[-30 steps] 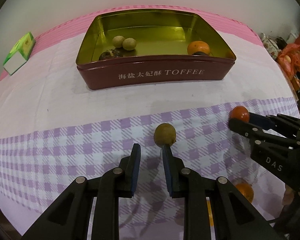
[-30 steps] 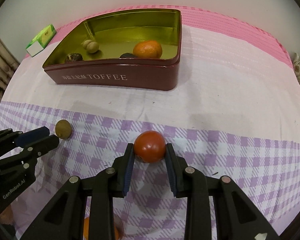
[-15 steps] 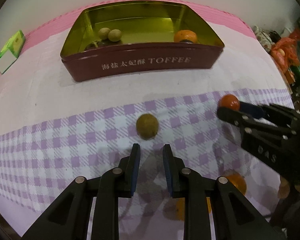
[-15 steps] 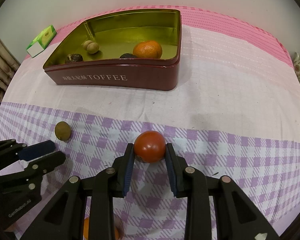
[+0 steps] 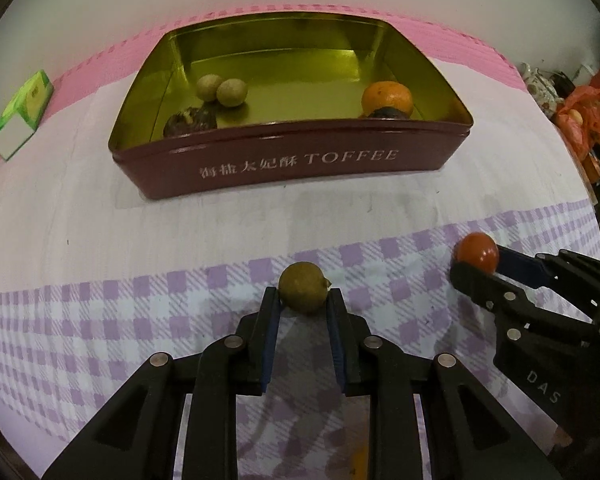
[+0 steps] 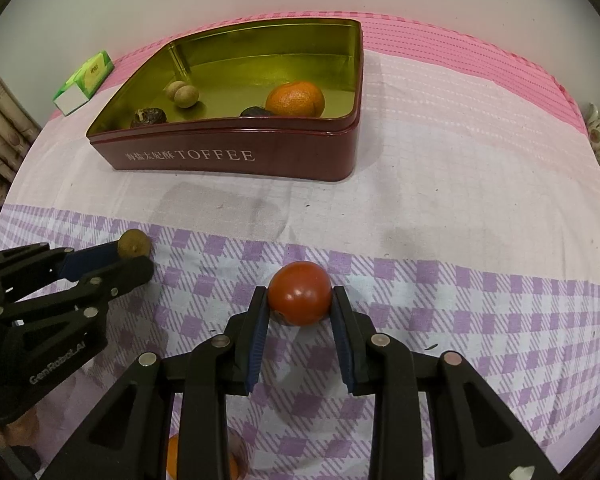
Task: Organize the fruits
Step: 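Grasp the red tomato with the right gripper while the left grasps a green-brown fruit, then carry the tomato and green-brown fruit in both grippers over the TOFFEE tin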
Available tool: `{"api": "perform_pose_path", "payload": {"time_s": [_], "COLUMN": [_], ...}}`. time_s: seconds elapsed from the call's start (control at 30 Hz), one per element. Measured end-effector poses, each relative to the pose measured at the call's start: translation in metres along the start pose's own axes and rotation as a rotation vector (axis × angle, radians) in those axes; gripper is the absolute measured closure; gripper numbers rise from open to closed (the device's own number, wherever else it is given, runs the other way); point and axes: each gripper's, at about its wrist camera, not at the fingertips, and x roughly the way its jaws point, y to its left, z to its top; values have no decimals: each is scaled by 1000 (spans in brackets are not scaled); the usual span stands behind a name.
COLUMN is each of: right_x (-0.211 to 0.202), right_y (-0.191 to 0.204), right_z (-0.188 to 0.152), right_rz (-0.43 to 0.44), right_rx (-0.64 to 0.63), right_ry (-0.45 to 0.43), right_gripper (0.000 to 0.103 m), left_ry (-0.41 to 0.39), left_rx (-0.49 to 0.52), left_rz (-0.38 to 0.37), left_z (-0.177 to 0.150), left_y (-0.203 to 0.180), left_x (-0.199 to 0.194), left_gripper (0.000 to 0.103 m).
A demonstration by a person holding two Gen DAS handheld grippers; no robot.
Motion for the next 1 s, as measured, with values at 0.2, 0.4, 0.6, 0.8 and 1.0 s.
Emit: {"api": "perform_pose_path", "payload": {"time_s": [0.2, 0.4, 0.6, 0.8, 1.0], "right_x": [0, -1, -1, -1, 0], "right_y": [0, 1, 1, 2, 3], "right_z": [-1, -1, -1, -1, 0], "right_rz": [-3, -3, -3, -12, -20], "right_rx": [2, 2, 5, -3, -9], "right_ry": [-3, -3, -4, -3, 3], "right_gripper": [74, 74, 74, 74, 74], "left_ry": [-5, -16, -25, -32, -41], "left_rx": [-21, -39, -30, -31, -44], "left_rz": [-33, -40, -21, -4, 9], "left_z": [0, -3, -2, -2, -3], "left_y": [8, 16, 13, 12, 18], "left_x": [1, -3, -6, -12, -15], "left_gripper": [79, 79, 79, 79, 79]}}
